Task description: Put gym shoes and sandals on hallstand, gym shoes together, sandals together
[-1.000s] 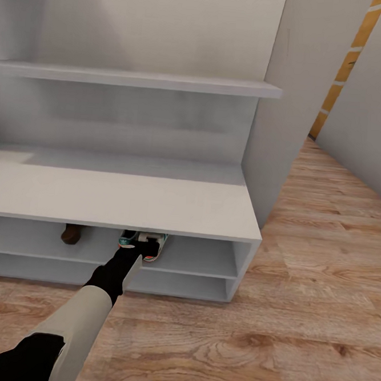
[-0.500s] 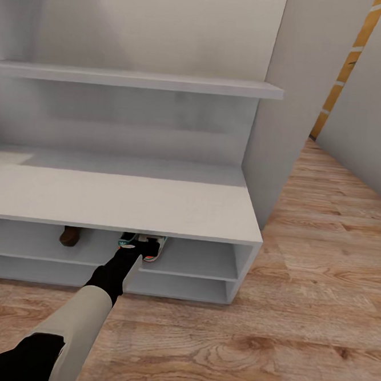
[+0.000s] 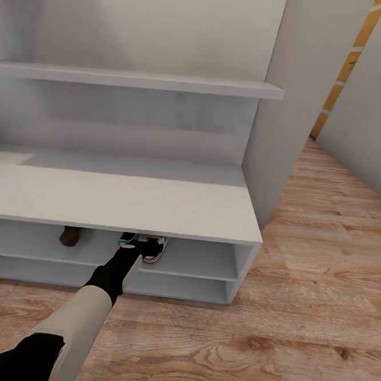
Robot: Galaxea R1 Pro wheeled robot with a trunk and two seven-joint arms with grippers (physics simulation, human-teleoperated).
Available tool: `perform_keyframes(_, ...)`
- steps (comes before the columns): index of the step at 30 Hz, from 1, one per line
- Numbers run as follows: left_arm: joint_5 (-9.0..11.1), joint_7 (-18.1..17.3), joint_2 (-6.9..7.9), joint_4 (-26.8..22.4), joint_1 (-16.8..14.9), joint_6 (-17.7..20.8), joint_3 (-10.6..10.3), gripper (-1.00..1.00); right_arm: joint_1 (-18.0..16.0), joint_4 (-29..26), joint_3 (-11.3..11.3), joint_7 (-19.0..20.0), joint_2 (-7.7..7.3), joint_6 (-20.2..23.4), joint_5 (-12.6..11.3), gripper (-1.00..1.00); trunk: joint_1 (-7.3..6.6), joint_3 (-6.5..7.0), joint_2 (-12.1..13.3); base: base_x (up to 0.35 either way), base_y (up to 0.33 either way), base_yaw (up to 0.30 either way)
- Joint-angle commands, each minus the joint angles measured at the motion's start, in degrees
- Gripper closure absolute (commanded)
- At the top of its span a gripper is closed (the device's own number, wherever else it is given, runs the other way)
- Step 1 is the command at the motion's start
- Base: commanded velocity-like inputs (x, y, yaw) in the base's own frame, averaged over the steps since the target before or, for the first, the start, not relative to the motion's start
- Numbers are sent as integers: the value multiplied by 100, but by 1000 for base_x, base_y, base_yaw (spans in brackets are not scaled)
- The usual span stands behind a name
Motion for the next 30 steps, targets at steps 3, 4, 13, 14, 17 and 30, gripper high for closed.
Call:
perform_keyframes(3, -41, 3, 0, -19, -1, 30, 11, -100, -11, 1, -35, 39, -2, -37, 59, 100, -1, -4, -2, 0, 0, 0)
perform_keyframes(4, -41, 3, 2, -25, -1, 30, 9, -100, -11, 1, -34, 39, -2, -37, 59, 100, -1, -4, -2, 0, 0, 0)
perform_keyframes(13, -41, 3, 5, -37, -1, 30, 3, -100, -11, 4, -33, 39, -2, -38, 60, 100, -1, -4, -2, -130, 0, 0)
perform_keyframes(14, -41, 3, 5, -53, -1, 30, 4, -100, -11, 6, -33, 39, -2, -39, 59, 100, -1, -4, -2, -316, 0, 0)
perform_keyframes(17, -41, 3, 5, -62, -1, 30, 4, -100, -11, 3, -34, 39, -2, -39, 59, 100, -1, -4, -2, -326, 29, 0)
perform_keyframes(30, -41, -76, 14, -92, 108, -24, 1, -100, -11, 9, -27, 39, -2, -37, 63, 100, -1, -4, -2, -298, 189, 0)
